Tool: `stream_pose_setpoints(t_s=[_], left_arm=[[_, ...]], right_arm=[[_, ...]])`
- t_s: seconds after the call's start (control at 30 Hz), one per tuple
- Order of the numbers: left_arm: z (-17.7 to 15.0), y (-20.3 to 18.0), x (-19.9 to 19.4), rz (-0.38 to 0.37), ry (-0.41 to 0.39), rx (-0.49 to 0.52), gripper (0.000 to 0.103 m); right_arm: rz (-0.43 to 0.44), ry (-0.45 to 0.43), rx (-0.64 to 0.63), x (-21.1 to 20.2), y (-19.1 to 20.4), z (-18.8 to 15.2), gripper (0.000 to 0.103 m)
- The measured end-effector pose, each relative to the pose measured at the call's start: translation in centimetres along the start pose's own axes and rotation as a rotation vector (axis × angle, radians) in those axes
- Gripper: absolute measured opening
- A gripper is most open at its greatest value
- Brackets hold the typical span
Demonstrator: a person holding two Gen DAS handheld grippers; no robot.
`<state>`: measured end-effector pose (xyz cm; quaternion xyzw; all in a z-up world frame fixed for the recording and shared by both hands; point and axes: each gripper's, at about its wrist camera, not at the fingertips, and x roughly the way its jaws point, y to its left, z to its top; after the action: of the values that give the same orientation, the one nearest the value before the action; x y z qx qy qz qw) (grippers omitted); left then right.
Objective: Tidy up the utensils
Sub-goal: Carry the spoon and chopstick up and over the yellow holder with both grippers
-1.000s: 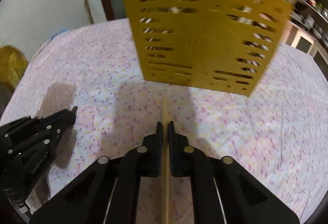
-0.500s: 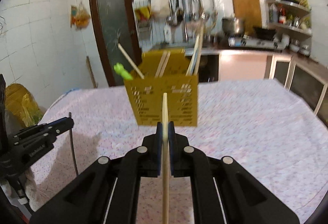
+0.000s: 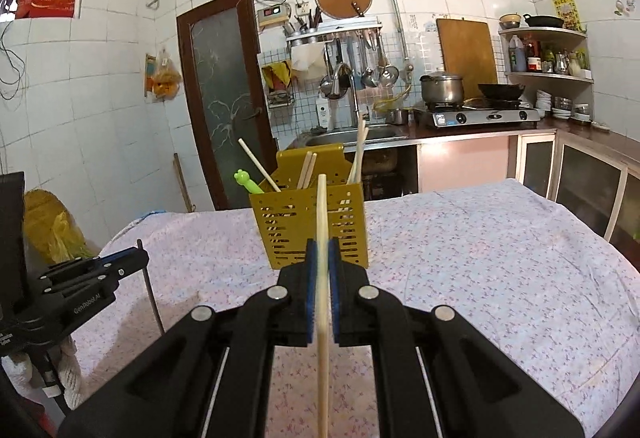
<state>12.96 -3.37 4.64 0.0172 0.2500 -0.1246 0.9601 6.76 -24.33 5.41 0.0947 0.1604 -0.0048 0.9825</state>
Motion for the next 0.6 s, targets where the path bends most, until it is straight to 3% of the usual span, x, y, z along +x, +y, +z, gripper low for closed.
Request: stream_pose_setpoints(t_s=[0.33, 0.6], left_arm=[[0.3, -0.9, -2.0, -0.001, -0.054, 0.030, 0.008], [6.6, -1.1, -3.1, -0.032, -0.148, 0.009, 0.008]], right_arm=[[-0.031, -0.088, -0.006, -1.4, -0.4, 0.1, 0.006], [-0.027, -0.254, -0.035, -0.8, 0.5, 6.6, 0.006]])
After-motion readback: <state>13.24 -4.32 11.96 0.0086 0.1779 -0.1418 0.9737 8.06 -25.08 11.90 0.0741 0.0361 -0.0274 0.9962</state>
